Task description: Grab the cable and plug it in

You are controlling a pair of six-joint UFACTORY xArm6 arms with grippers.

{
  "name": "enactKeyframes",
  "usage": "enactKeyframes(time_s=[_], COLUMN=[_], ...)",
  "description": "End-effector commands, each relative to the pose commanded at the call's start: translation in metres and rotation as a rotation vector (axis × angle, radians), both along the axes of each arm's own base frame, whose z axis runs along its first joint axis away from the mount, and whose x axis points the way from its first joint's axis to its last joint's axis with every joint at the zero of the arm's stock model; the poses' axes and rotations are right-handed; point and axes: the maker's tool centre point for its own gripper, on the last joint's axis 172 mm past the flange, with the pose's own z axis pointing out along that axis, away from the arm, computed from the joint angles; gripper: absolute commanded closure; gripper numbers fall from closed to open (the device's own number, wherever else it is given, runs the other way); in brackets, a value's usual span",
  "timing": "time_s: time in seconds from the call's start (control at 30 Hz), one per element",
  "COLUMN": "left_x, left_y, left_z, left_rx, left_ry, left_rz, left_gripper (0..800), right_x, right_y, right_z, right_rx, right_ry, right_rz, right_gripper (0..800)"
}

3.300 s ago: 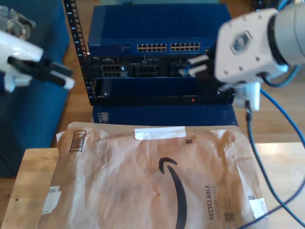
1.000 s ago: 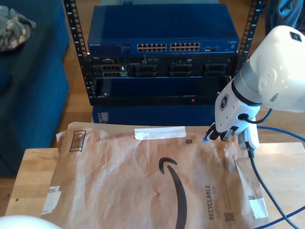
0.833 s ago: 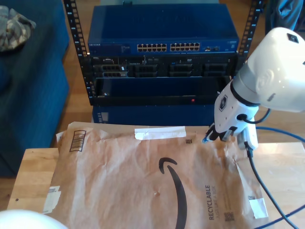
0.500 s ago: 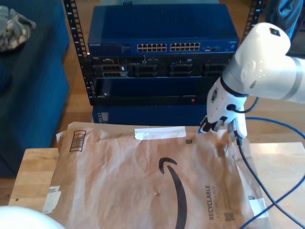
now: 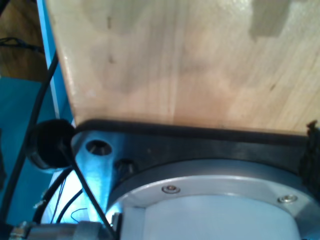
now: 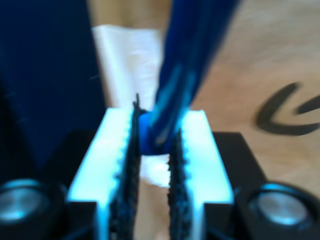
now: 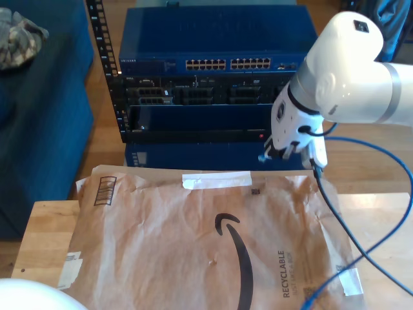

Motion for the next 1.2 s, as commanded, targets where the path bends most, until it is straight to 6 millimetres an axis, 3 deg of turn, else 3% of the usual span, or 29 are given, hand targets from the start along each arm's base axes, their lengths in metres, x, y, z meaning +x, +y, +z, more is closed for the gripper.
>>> enactKeyframes(time_s=[0.13,0.23,0.47,0.57,0.7,0.93,1.0,1.07,1.13,1.2], left_x=[0.000,0.000,0.000,0.000,0.000,0.000,0.000,0.000,0.000,0.000], left_y=[0.000,0.000,0.000,0.000,0.000,0.000,0.000,0.000,0.000,0.000], left_z=[0.000,0.000,0.000,0.000,0.000,0.000,0.000,0.000,0.000,0.000], left_rx=[0.000,0.000,0.000,0.000,0.000,0.000,0.000,0.000,0.000,0.000], left_ry=[0.001,0.001,0.000,0.001,0.001,0.001,0.002,0.000,0.001,0.001], left_rz=[0.001,0.001,0.000,0.001,0.001,0.001,0.000,0.000,0.001,0.001], left_gripper=[0,0,0,0,0,0,0,0,0,0], right_x=[0.030,0.053,0.092,0.100,0.115,0.123,0.121,0.113,0.103,0.092], right_y=[0.001,-0.001,-0.003,-0.001,0.001,0.000,-0.001,-0.003,-0.005,-0.010], right_z=[0.025,0.028,0.015,0.014,0.031,0.050,0.047,0.043,0.055,0.043], right_rx=[-0.015,-0.009,-0.032,-0.044,-0.077,-0.089,-0.089,-0.090,-0.085,-0.091], right_ry=[-0.089,-0.169,-0.291,-0.337,-0.462,-0.570,-0.565,-0.559,-0.573,-0.553], right_rz=[0.008,-0.013,-0.025,-0.014,0.019,0.034,0.034,0.033,0.029,0.029], right_gripper=[797,797,797,797,798,799,799,799,800,800])
